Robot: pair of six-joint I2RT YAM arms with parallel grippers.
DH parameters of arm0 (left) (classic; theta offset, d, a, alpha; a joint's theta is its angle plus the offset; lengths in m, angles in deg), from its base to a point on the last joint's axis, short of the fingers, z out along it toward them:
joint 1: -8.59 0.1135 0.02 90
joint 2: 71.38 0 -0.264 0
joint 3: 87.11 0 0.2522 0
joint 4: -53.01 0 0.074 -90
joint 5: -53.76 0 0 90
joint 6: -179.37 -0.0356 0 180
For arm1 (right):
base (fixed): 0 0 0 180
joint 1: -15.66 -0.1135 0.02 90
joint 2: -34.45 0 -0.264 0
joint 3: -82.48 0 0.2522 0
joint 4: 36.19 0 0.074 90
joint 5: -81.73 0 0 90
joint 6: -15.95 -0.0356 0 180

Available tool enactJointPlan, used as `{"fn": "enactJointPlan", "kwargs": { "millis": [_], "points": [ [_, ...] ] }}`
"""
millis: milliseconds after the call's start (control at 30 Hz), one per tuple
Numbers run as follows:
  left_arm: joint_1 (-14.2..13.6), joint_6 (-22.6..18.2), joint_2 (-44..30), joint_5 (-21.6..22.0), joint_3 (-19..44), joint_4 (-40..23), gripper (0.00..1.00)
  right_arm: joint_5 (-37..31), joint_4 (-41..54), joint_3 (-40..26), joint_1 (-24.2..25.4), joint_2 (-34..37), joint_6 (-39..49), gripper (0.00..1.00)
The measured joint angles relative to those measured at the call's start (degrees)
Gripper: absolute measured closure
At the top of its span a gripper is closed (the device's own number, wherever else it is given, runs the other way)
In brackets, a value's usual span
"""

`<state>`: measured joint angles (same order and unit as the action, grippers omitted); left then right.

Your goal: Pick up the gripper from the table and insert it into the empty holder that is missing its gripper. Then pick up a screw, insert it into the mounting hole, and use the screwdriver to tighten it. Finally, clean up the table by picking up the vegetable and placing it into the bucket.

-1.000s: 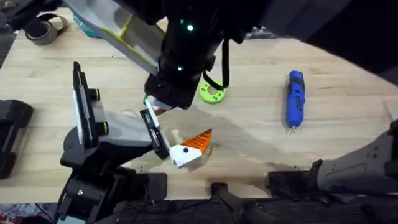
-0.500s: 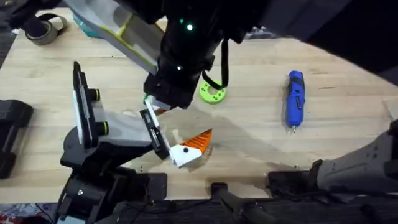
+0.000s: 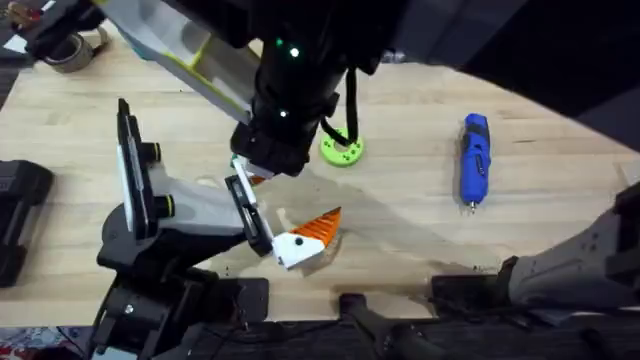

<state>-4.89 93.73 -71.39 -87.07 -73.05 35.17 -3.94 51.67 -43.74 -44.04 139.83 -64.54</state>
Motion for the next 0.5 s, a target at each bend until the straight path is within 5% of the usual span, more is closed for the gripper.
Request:
{"fn": "enactJointPlan", "kwargs": {
  "millis": [500],
  "points": [
    [0.0,0.0,0.02,0.0,0.0,0.0,0.014,-0.02,0.31,0.0,0.61,0.0,0.0,0.988]
  ]
}}
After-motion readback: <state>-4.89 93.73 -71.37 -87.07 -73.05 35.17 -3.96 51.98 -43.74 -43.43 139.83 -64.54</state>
